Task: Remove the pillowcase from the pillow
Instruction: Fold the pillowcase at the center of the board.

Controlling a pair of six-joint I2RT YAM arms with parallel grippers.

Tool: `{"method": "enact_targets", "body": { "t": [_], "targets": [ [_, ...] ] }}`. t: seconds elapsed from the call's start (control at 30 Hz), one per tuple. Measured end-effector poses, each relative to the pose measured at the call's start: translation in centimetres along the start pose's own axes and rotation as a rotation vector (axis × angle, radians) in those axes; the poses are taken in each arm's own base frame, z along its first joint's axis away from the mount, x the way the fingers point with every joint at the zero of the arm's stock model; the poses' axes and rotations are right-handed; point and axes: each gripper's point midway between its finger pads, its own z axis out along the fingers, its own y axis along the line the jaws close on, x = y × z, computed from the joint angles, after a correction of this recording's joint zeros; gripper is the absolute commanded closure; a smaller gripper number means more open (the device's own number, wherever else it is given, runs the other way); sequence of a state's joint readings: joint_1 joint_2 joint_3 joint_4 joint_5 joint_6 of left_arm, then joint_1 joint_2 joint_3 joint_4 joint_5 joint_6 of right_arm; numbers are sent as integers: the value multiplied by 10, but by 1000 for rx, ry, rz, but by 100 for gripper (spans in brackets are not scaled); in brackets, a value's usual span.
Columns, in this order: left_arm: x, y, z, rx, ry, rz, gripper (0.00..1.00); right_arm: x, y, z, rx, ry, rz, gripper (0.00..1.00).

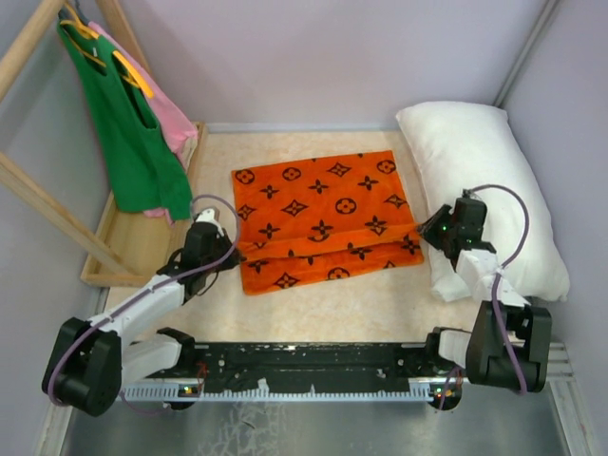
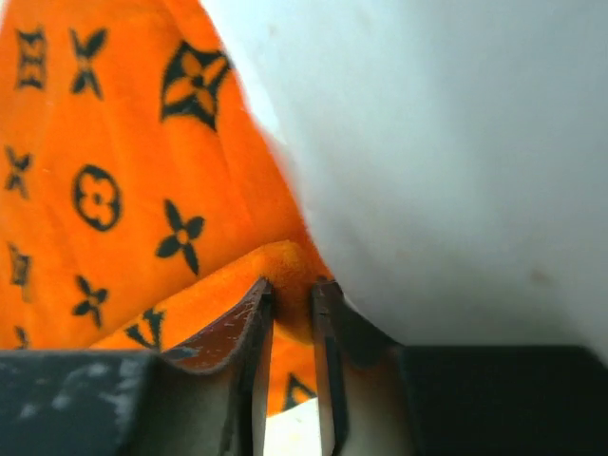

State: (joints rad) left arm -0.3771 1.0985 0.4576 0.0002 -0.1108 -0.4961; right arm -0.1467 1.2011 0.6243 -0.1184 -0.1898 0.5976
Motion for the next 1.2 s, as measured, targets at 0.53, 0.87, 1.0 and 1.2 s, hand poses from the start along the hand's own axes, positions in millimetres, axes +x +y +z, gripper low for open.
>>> {"method": "enact_targets", "body": {
  "t": [0.53, 0.87, 1.0, 1.2],
  "targets": [
    [-125, -65, -6, 54, -148, 90, 22, -11, 127, -8, -44, -137, -394, 20],
    [-15, -47, 55, -110, 351, 232, 24, 118, 139, 52, 7, 224, -756, 20],
    [26, -63, 42, -78, 429, 301, 24, 149, 104, 47, 42, 337, -796, 21],
    [92, -78, 9, -49, 537, 369, 25, 159, 81, 14, 19, 381, -791, 20]
  ]
}}
